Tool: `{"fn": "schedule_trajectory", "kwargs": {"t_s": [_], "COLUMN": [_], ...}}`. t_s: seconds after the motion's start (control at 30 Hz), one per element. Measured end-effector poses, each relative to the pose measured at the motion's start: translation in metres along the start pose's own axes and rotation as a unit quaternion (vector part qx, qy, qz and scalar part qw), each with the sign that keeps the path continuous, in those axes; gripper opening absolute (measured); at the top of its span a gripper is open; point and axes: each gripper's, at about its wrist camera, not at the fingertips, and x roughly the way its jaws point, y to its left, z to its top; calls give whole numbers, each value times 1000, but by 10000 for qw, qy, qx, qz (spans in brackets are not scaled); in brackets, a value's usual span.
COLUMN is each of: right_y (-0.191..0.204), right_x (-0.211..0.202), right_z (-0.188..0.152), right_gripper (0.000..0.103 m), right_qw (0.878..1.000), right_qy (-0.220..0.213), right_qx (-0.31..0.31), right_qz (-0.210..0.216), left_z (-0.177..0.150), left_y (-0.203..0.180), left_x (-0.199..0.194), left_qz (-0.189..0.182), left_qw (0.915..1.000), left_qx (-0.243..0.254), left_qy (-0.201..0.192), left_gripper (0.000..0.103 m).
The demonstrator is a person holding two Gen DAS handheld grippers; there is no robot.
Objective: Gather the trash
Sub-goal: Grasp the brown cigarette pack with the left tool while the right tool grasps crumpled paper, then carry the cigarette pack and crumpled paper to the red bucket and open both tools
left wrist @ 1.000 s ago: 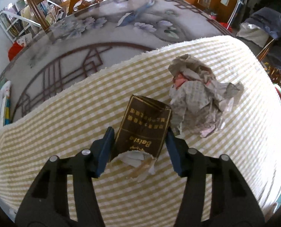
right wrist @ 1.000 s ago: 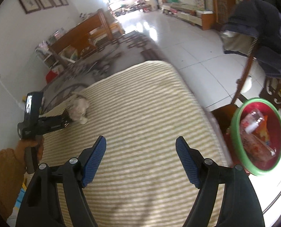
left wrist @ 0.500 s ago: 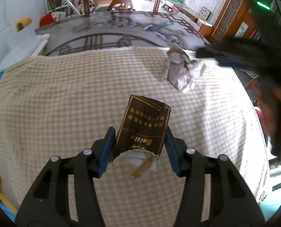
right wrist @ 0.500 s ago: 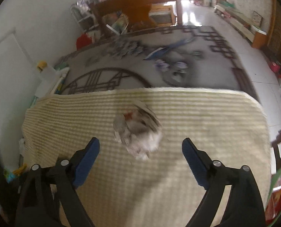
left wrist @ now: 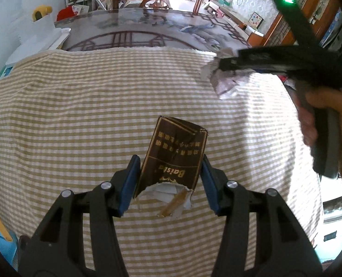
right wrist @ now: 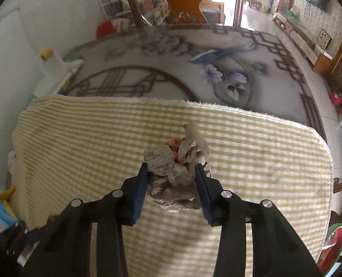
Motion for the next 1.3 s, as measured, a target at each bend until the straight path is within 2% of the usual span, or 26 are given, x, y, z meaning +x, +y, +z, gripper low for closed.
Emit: {"fn": "schedule_trajectory", "kwargs": {"t_s": [0.13, 0.3, 0.4, 0.57, 0.67, 0.87, 1.1, 1.3], "right_y": [-2, -9, -14, -35, -50, -72, -89, -110], "right_x": [-33, -73, -91, -114, -124, -156, -177, -188], "right_z": [-35, -95, -123, -160, -168, -174, -184, -195], "right_gripper": [39, 40, 40, 40, 40, 40, 40, 40], "right_qw": [9998, 9998, 9988, 9875, 9837, 9708, 9635, 9595], "right_qy": [-56, -136, -284, -621, -673, -1166, -1443, -1541], "right_qx": [-48, 83, 409, 1445, 1636, 2023, 2171, 2281], "right_qz": [163, 71, -15, -140, -323, -550, -616, -596], "left_z": [0, -1, -1, 2, 7, 20, 27, 27], "left_y": [-6, -11, -20, -38, -55, -93, -138, -160], "left_x": [1, 2, 0, -3, -10, -27, -43, -47], "left_qz": [-47, -205, -269, -409, -549, -774, -1025, -1038], "left_qw": [10000, 9997, 9995, 9988, 9976, 9943, 9884, 9870], "left_qx": [76, 68, 148, 273, 423, 657, 1004, 1093], "left_qy": [22, 91, 71, 21, -76, -311, -497, -562], "left_gripper": [50, 50, 50, 50, 50, 50, 50, 50]}}
